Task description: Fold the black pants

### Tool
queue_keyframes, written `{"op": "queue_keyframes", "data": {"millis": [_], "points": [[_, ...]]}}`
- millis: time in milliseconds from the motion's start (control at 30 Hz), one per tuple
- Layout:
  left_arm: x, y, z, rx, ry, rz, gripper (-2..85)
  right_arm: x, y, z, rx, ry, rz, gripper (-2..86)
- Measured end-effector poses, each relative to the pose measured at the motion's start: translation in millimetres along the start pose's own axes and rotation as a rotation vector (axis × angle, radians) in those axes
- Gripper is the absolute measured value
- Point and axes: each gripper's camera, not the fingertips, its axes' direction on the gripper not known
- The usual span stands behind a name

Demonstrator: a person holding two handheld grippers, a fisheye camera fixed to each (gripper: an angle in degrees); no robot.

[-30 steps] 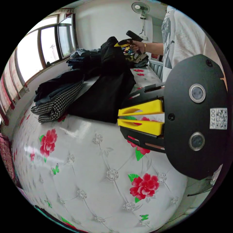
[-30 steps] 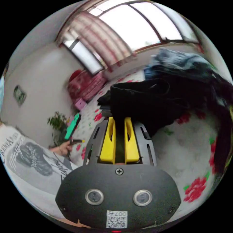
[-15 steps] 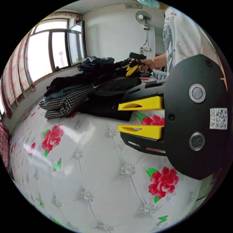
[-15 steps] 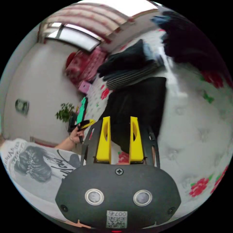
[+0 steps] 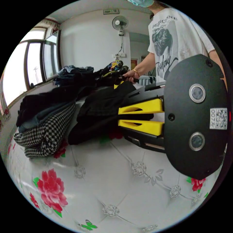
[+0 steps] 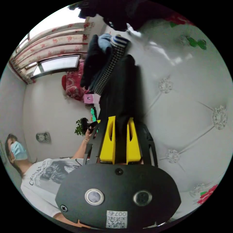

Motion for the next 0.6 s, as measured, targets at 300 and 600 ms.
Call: {"op": "queue_keyframes", "data": {"millis": [300, 600], "points": [[153, -5, -111, 0.161, 0.041, 0.394, 3.4, -170, -13, -33, 0.044, -0.031, -0.449, 0.9], [188, -115, -216, 0.383, -0.248, 0.421, 5.4, -256, -126, 1, 0.234, -0.058, -0.611, 1.4]]}}
